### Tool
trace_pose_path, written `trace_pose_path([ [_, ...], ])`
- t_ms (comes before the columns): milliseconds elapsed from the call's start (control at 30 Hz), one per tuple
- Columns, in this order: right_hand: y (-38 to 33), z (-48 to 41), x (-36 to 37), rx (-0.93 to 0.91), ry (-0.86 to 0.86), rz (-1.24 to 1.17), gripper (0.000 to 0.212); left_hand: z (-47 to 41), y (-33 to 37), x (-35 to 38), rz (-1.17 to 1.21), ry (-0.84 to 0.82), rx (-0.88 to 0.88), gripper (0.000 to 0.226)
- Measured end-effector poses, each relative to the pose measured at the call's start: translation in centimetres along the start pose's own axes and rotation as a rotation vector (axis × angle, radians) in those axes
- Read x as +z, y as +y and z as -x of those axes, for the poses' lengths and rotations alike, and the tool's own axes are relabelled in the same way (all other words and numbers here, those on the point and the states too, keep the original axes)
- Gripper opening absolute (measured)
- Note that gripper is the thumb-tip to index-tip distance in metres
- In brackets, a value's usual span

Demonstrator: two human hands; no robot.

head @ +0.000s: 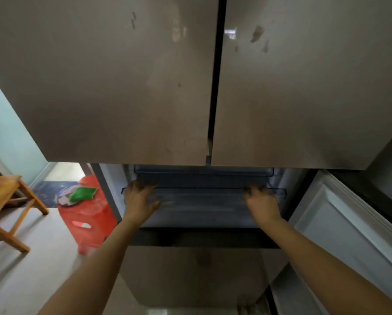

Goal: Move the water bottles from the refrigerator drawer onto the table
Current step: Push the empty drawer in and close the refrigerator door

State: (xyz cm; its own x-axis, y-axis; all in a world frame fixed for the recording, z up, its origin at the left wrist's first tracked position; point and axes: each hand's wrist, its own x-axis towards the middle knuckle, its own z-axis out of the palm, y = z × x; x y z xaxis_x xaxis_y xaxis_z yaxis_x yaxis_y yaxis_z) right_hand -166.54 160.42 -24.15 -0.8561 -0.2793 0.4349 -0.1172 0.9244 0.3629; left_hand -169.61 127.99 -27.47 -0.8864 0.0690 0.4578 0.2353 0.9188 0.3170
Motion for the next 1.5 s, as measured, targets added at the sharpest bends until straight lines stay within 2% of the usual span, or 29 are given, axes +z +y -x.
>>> trace_pose_path([
  [33,0.0,-0.3,-0.2,0.003,0.004,0.0,0.023,0.3,0.1,0.5,0.006,0.025,0.019,0.057],
  [133,0.3,-1.4,0.5,0.021,-0.004,-0.055,0.049,2.0,1.3,1.8,-0.079,0.034,0.043,0.068],
  [200,0.5,-2.2,1.4,0.019,-0.022,-0.123,0.061,3.3,1.9,2.4,-0.178,-0.035,-0.02,0.081],
  [267,0.6,-2.7,2.0,0.012,-0.039,-0.169,0.061,4.0,1.9,2.5,-0.244,-0.103,-0.071,0.097],
  [333,0.6,-2.9,2.5,0.023,-0.054,-0.146,0.055,3.5,1.6,2.3,-0.273,-0.1,-0.05,0.103],
  [467,0.0,-3.1,3.1,0.057,-0.02,-0.104,0.047,1.1,2.0,2.3,-0.304,-0.064,0.041,0.102],
  [567,-0.2,-3.1,3.3,0.08,0.08,-0.021,0.032,0.9,2.2,3.2,-0.286,-0.048,0.071,0.101],
  [600,-0.2,-2.9,3.4,0.08,0.088,-0.026,0.032,1.2,2.3,3.5,-0.272,-0.052,0.068,0.1],
  [733,-0.5,-2.7,3.0,0.094,0.014,-0.136,0.054,1.1,2.3,3.4,-0.242,-0.064,0.058,0.101],
  [1100,-0.9,-3.2,3.1,0.098,-0.073,-0.205,0.062,-0.3,2.1,2.0,-0.254,-0.248,0.024,0.107],
  [1233,-1.3,-2.9,3.0,0.123,-0.134,-0.289,0.074,-0.7,3.2,0.6,-0.16,-0.388,-0.082,0.091],
  [1300,-1.3,-2.7,1.8,0.131,-0.191,-0.217,0.082,-0.9,3.6,0.0,-0.051,-0.428,-0.136,0.09],
  [1333,-1.4,-2.8,0.8,0.135,-0.28,-0.175,0.083,-0.8,3.7,-0.3,0.002,-0.423,-0.146,0.09],
  [1400,-1.1,-2.7,0.8,0.15,-0.294,-0.172,0.07,0.1,3.7,-0.9,0.058,-0.386,-0.128,0.089],
  [1467,-0.8,-3.3,0.7,0.164,-0.397,-0.237,0.057,1.6,3.2,-1.3,0.095,-0.347,-0.133,0.09],
  [1500,-0.6,-3.1,0.4,0.157,-0.372,-0.246,0.05,2.6,3.1,-1.5,0.101,-0.337,-0.137,0.092],
])
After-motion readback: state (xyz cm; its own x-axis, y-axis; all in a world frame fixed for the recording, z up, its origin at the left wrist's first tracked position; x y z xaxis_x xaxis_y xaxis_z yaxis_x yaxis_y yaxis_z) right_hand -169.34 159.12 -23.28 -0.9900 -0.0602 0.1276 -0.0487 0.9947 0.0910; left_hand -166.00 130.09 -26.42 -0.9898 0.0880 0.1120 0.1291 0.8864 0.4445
